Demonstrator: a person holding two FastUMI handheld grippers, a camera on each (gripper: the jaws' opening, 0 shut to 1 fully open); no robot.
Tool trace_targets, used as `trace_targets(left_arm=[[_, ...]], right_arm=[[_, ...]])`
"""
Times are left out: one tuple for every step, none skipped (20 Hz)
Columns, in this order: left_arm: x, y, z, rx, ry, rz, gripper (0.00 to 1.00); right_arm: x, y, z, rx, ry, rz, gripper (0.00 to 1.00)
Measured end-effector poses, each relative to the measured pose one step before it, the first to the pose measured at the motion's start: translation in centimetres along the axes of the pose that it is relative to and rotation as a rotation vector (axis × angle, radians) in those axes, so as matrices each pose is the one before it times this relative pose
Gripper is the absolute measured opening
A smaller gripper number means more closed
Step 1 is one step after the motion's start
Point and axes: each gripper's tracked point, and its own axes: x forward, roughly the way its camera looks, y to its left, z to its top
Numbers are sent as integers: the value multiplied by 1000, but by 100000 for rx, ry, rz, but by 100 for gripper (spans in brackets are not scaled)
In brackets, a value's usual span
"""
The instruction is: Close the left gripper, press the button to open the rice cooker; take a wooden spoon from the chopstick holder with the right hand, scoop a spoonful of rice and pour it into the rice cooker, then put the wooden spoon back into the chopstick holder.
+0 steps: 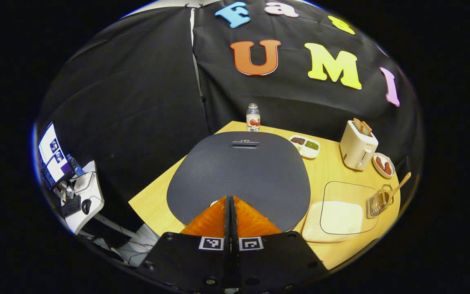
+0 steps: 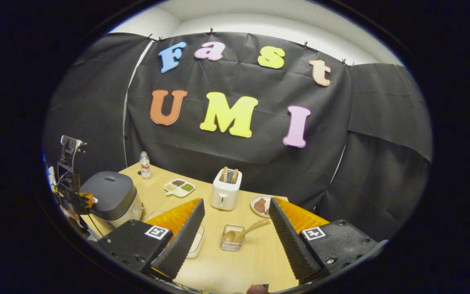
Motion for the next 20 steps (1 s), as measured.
trace_targets(left_arm=[[250,-178,418,-1851,-2560,-1141,0],[-186,-189,-376,-408,1380,-643,0],[25,127,138,2730,-909,256,0],[-451,121,302,3486,-2402,1627,0],[0,80,381,3516,-1633,1620,0],[-469,114,620,3866,-3389,1455,0],[211,10,1195,1980,-4774,1354,0],[-100,123,1325,1656,-5823,1113,0],[-573,412,2066,646,-7436,1773,0],[-331,425,2681,136,-9181,1564,0],[-177,434,2485,-411,-7508,1184,0],[-310,94,2475,-1052,-6618,314,0],[54,188,2036,-1217,-4555,689,0],[-160,331,1716,-1192,-4182,1033,0],[-527,-159,1206,-2569,-1181,-1371,0],[-45,-105,1261,-2053,-2356,-142,0],[-97,291,960,-1385,-1492,239,0],[-367,135,601,-696,88,552,0],[-365,39,535,-1067,-283,-357,1],[-155,-209,591,-1407,-895,-1609,1]], right_arm=[[-2,-10,47,389,143,-28,100],[11,100,-197,687,477,575,100],[-23,17,57,4,-87,153,100],[15,-155,83,-761,-122,-565,100],[36,-77,131,-750,-500,-432,100],[-8,-88,-49,-287,-212,-156,100],[-94,-51,173,573,-1005,0,100],[-64,13,168,590,-985,-269,100],[-24,-96,195,341,-1161,98,100],[-140,-136,-16,151,-620,-365,100],[-19,-43,127,712,-1215,210,100],[-61,-85,196,511,-716,-371,100],[-173,-114,250,357,-1395,-37,100],[-108,-190,282,196,-1006,-725,100],[-89,-132,353,266,-1281,-90,100],[-110,-118,142,252,-1061,-514,100],[-22,-156,215,-114,-385,-283,100],[-66,-164,26,15,-474,-473,100],[-48,-121,132,187,-463,-181,100],[-116,-128,175,258,-412,-225,100]])
